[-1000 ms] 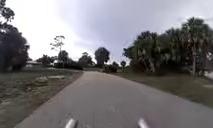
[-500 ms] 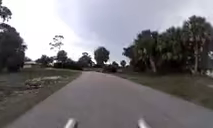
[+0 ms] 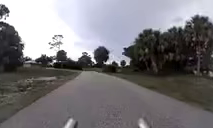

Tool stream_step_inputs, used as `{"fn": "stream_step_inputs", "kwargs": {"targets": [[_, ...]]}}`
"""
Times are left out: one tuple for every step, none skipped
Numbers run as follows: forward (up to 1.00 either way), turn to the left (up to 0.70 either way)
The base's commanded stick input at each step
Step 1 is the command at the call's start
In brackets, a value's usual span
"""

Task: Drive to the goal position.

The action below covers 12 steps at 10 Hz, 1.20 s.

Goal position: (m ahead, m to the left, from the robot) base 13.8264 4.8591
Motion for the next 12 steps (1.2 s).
{"fn": "stream_step_inputs", "kwargs": {"targets": [[1.0, 0.0], [1.0, 0.0], [1.0, 0.0], [1.0, 0.0], [1.0, 0.0], [1.0, 0.0], [1.0, 0.2], [1.0, 0.4], [1.0, 0.4], [1.0, 0.4], [1.0, 0.4], [1.0, 0.4]]}}
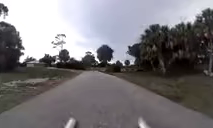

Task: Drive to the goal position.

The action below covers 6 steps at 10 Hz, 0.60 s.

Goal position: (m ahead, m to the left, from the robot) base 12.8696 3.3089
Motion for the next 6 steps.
{"fn": "stream_step_inputs", "kwargs": {"targets": [[1.0, 0.4], [1.0, 0.4], [1.0, 0.0], [1.0, 0.0], [1.0, 0.0], [1.0, 0.0]]}}
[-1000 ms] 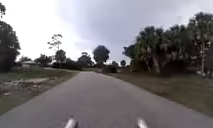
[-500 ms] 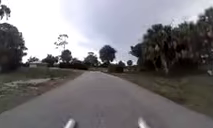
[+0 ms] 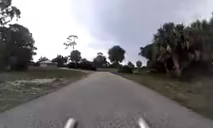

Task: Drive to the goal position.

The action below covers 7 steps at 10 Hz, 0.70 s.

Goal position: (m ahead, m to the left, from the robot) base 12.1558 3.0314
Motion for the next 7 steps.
{"fn": "stream_step_inputs", "kwargs": {"targets": [[1.0, 0.0], [1.0, 0.0], [1.0, 0.0], [1.0, 0.0], [1.0, 0.0], [1.0, 0.0], [1.0, 0.0]]}}
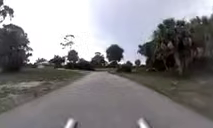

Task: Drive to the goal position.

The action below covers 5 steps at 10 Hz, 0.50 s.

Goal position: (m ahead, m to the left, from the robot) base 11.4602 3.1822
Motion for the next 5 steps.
{"fn": "stream_step_inputs", "kwargs": {"targets": [[1.0, 0.0], [1.0, 0.0], [1.0, 0.0], [1.0, 0.0], [1.0, 0.0]]}}
